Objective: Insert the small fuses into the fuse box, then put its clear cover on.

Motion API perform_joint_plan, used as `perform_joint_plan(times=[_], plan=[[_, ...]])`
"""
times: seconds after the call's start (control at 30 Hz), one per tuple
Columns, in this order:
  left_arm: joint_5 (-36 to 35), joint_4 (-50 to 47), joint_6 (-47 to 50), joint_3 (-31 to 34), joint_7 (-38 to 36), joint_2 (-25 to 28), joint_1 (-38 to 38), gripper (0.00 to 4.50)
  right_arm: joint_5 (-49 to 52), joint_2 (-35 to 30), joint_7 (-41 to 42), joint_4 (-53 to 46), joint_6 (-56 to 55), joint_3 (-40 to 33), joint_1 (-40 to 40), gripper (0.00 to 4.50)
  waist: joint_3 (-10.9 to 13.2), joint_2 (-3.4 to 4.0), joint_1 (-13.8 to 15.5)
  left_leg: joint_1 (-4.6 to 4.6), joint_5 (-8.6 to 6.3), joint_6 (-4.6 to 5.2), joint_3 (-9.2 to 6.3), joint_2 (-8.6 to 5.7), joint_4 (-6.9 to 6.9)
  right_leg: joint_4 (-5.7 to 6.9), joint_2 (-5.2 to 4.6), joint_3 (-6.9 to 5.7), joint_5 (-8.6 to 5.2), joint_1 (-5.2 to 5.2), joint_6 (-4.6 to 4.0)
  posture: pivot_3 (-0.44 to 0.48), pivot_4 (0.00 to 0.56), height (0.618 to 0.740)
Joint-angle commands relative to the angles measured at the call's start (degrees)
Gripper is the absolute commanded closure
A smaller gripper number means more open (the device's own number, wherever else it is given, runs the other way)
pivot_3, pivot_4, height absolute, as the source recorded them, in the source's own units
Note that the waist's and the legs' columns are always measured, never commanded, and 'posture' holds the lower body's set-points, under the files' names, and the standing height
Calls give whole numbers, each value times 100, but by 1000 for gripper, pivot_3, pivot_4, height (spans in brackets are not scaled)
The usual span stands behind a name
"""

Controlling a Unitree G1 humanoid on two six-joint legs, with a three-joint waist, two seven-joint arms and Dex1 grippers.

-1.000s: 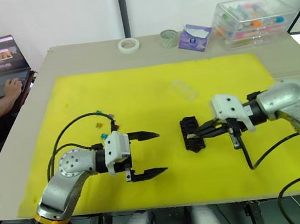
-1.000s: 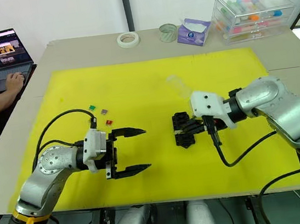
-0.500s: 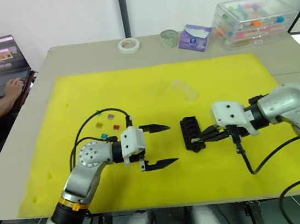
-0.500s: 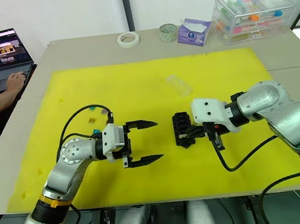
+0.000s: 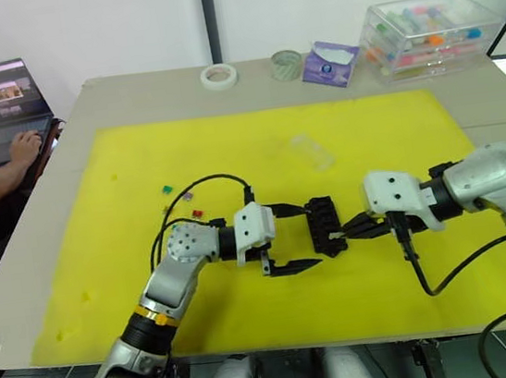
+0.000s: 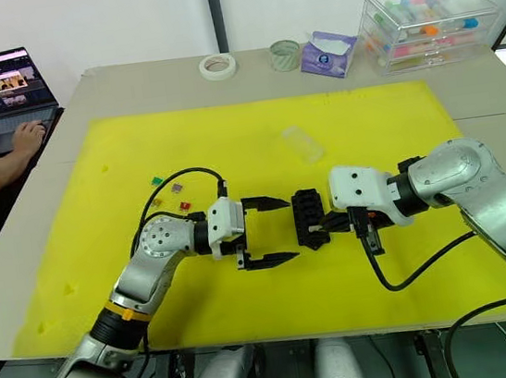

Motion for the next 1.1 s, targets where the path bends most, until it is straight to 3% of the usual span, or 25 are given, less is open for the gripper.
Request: perform_joint_plan(times=[0.03, 1.1], plan=[[102, 61, -152, -48, 34, -115, -131, 24, -69, 29, -10, -130, -47, -33, -112, 4500, 0, 0, 1, 0, 0, 0, 0, 0, 0, 0, 0, 0, 0, 0, 0, 0, 150, 740], [287, 399, -521, -73, -109, -219, -246, 24, -443, 111, -115, -77, -76, 110, 57, 4500, 0, 0, 0, 0, 0, 0, 0, 0, 2, 2, 1, -3, 0, 0, 1, 0, 150, 740]])
